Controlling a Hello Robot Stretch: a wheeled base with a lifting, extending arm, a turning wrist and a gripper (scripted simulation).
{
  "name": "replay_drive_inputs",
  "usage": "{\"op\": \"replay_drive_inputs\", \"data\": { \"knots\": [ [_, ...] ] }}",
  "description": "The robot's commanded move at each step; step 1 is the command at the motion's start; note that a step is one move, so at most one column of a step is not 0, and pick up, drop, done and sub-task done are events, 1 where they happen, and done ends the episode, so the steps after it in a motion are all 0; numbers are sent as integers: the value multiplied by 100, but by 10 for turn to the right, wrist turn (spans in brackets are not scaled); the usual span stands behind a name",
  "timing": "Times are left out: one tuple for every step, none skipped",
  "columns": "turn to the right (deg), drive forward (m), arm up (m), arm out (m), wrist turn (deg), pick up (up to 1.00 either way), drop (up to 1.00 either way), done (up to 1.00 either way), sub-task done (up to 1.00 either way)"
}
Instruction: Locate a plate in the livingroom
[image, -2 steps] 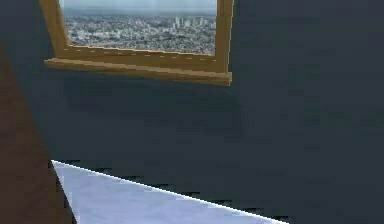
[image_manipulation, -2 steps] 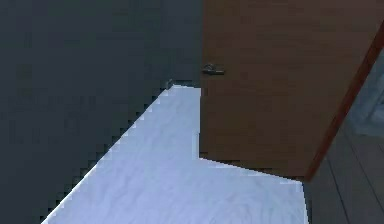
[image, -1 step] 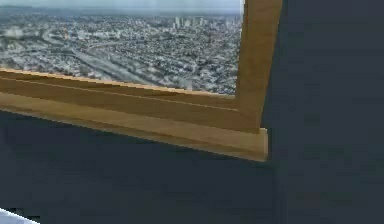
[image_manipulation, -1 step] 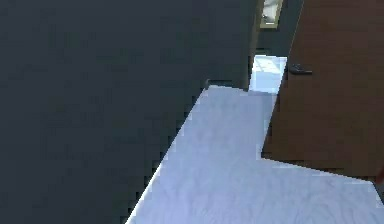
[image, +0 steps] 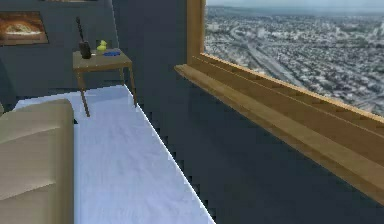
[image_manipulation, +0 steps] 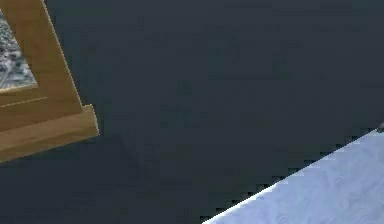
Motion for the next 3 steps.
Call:
{"op": "replay_drive_inputs", "data": {
  "knots": [
    [-240,0,0,0,0,0,0,0,0],
    [0,100,0,0,0,0,0,0,0],
    [0,100,0,0,0,0,0,0,0]
  ]
}}
